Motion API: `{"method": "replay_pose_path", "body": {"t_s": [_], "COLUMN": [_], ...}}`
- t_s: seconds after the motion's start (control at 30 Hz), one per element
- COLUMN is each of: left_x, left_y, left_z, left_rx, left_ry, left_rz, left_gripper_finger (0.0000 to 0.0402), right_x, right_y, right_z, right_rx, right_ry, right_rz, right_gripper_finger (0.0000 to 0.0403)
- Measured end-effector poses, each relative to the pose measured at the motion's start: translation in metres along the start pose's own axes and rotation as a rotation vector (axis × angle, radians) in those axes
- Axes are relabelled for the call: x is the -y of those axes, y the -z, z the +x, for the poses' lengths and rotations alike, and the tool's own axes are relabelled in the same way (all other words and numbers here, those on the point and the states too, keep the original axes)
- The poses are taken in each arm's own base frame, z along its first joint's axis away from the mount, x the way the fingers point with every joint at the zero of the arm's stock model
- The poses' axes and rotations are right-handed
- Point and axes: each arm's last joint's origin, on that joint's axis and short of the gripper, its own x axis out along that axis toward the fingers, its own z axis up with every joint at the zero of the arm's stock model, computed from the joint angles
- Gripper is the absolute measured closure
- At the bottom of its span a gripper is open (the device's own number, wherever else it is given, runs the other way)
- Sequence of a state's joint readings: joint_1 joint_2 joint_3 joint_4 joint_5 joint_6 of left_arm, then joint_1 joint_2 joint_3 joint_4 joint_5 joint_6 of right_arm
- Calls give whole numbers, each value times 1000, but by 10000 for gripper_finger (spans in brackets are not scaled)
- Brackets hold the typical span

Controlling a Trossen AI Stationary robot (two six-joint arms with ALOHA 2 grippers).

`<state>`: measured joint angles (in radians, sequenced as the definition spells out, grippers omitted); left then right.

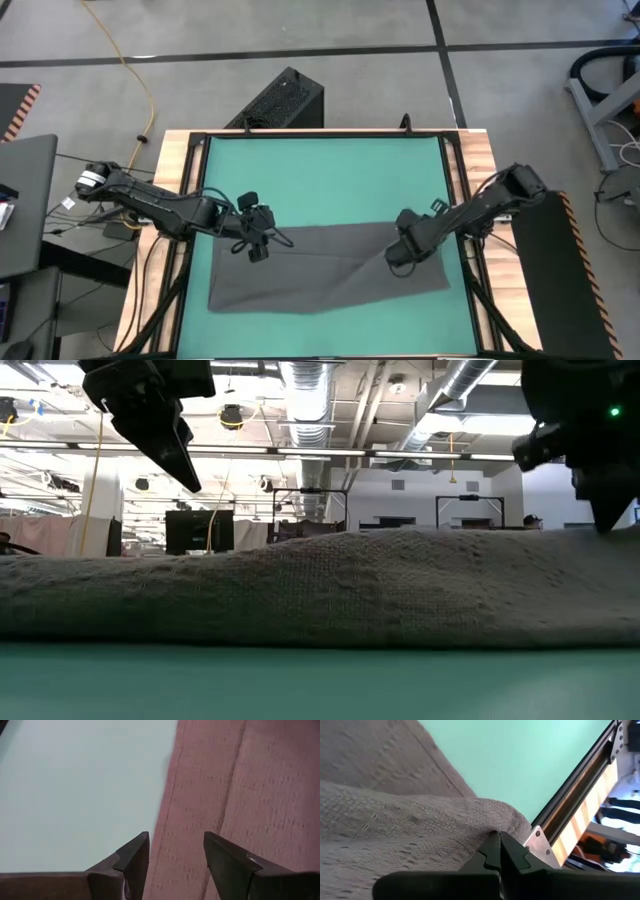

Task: Roll towel
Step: Roll the gray towel

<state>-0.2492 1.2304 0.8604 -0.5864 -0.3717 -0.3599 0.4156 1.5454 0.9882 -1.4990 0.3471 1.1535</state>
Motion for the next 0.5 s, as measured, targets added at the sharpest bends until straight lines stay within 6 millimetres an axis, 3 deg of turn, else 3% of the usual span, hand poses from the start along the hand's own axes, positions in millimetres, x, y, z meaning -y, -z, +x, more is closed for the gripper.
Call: {"method": "replay_pose_path", "body": {"t_s": [0.5], "left_x": [1], "left_y": [0], "left_z": [0], "left_rx": [-6], "left_ry": [20], "left_rz": [-42], "left_gripper_finger": [223], "right_x": [-40], "right_y": [5], "right_z": [24], "right_rx": [-142], "right_ry": [113], "right_rz": [-32], "right_gripper_finger": [390]}}
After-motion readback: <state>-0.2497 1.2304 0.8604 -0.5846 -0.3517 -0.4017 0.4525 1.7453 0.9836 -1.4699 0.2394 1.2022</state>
